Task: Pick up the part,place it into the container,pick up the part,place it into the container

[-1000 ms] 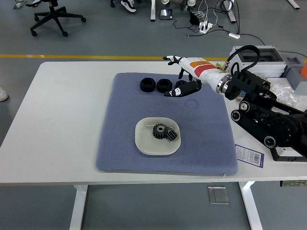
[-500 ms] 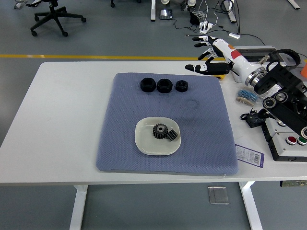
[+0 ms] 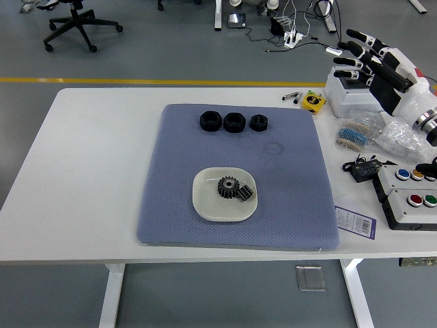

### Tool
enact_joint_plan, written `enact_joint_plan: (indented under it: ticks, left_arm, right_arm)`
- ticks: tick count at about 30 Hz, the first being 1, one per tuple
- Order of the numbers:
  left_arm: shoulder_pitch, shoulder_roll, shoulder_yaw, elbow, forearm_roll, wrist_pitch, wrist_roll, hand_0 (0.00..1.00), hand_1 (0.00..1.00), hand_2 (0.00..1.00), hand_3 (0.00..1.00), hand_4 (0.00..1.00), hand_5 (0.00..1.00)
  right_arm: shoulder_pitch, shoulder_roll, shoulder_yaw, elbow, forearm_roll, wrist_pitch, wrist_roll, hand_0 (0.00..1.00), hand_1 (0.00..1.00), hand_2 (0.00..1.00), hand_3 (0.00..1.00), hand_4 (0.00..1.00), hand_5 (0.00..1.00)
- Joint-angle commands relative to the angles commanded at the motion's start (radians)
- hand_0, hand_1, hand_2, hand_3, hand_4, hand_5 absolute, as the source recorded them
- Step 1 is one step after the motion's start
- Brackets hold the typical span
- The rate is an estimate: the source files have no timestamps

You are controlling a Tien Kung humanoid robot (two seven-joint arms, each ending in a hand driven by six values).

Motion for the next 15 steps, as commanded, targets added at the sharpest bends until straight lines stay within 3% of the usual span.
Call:
enact_joint_plan:
  ticks: [1,6,7,10,15]
  left_arm:
    - [0.001,0.000,-0.001,0.000,0.008,-0.001,0.002,0.841,0.839,0.879,0.600,0.526,0.694]
    - [0.008,0.001,0.004,0.000,0.014,-0.004,0.004,0.841,0.839,0.879,0.600,0.526,0.694]
    - [0.009,0.001,0.004,0.000,0.015,-0.004,0.003,0.839,0.839,0.879,0.599,0.524,0.697]
    - [0.011,0.003,0.003,0.000,0.022,-0.007,0.001,0.839,0.839,0.879,0.599,0.524,0.697]
    - [0.014,0.005,0.007,0.000,0.014,-0.010,-0.010,0.839,0.838,0.878,0.598,0.521,0.701]
  right_arm:
    - [-0.018,-0.008,0.017,0.013,0.024,0.005,-0.009,0.619,0.683,0.786,0.855,0.998,0.706]
    - [-0.131,-0.043,0.098,0.095,0.117,0.027,-0.026,0.619,0.683,0.786,0.855,0.998,0.706]
    - [-0.159,-0.049,0.115,0.114,0.146,0.029,-0.022,0.600,0.664,0.765,0.839,0.998,0.786]
    - [-0.233,-0.057,0.160,0.159,0.200,0.027,-0.003,0.600,0.664,0.765,0.839,0.998,0.786]
    - [-0.358,-0.024,0.261,0.220,0.158,0.022,0.010,0.589,0.662,0.760,0.837,0.998,0.837]
